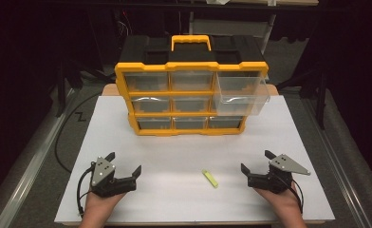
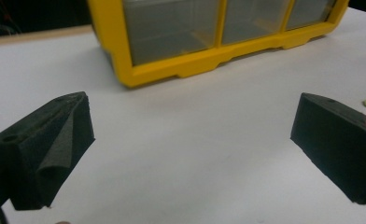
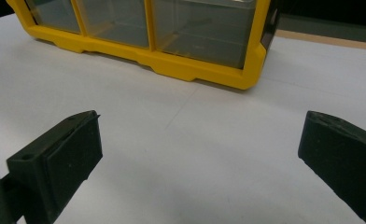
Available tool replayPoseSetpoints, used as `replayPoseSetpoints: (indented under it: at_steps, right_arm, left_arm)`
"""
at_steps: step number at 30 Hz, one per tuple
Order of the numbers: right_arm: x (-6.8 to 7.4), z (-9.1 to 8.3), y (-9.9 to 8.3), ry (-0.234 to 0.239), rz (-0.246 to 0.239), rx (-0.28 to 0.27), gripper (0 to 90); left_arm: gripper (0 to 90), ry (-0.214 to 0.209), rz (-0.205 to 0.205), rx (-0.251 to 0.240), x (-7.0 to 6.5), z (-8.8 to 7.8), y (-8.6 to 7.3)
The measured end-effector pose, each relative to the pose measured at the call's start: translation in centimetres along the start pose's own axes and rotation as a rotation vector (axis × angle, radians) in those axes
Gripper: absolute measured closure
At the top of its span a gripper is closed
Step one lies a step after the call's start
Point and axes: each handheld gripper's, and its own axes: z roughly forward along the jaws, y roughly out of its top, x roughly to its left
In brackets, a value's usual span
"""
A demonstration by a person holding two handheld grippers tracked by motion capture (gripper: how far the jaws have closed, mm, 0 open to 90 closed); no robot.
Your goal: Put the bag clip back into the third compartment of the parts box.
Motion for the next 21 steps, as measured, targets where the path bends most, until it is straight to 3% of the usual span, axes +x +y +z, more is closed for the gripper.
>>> replayPoseSetpoints:
  at_steps: [4,7,9,21]
  right_arm:
    - [-0.29,0.03,-0.07,-0.002,0.015,-0.004,0.1]
    - [-0.37,0.24,-0.12,-0.006,0.010,0.006,0.1]
    - [-0.43,0.36,-0.11,-0.006,0.014,0.019,0.1]
    - [0.05,0.79,-0.05,0.023,0.007,0.041,0.2]
  left_arm:
    - [0.7,-0.008,0.029,-0.003,-0.10,0.10,0.09]
    - [0.7,-0.029,0.016,0.006,-0.34,0.13,0.12]
    - [0.7,-0.029,0.043,0.009,-0.55,0.05,0.11]
    - [0.7,-0.058,0.036,-0.009,-0.67,0.00,0.14]
